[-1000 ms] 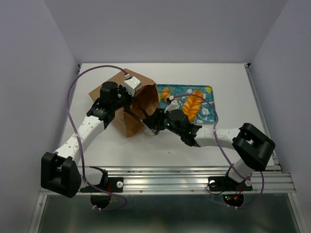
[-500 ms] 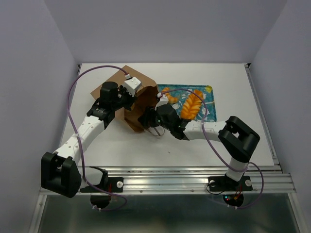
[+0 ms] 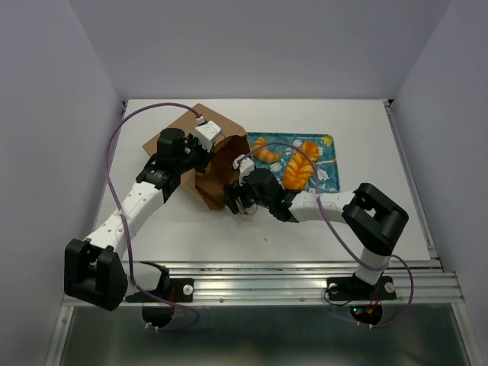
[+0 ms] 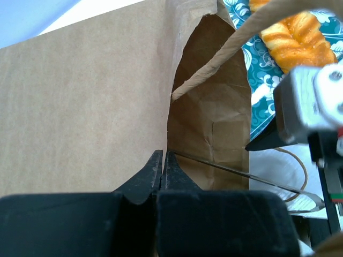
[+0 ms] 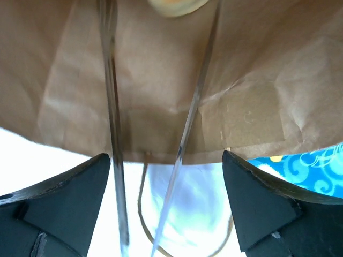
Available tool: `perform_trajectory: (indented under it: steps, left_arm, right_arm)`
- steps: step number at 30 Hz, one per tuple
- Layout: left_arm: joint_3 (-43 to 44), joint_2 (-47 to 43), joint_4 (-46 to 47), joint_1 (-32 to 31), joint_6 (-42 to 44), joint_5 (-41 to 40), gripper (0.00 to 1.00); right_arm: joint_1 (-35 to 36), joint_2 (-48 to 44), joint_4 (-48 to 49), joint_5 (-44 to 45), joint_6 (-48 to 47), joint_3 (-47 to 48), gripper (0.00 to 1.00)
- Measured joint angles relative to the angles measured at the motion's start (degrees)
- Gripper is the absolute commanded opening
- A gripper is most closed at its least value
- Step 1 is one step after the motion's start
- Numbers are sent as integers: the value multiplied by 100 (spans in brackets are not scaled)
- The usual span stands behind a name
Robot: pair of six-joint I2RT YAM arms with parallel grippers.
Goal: Take the fake bread out of the paper bag
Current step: Pick up the clamp from the paper bag.
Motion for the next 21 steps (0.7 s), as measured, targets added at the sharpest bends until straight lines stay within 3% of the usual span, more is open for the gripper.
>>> perform_trajectory:
  steps: [7,21]
  left_arm:
    - [0,2,0,0,-2,42,0]
    - [0,2,2,0,-37,221,0]
  right_arm:
    - [70,-2,-170,-422,-968,0,92]
    - [415,455,-476,-424,-1488,501,95]
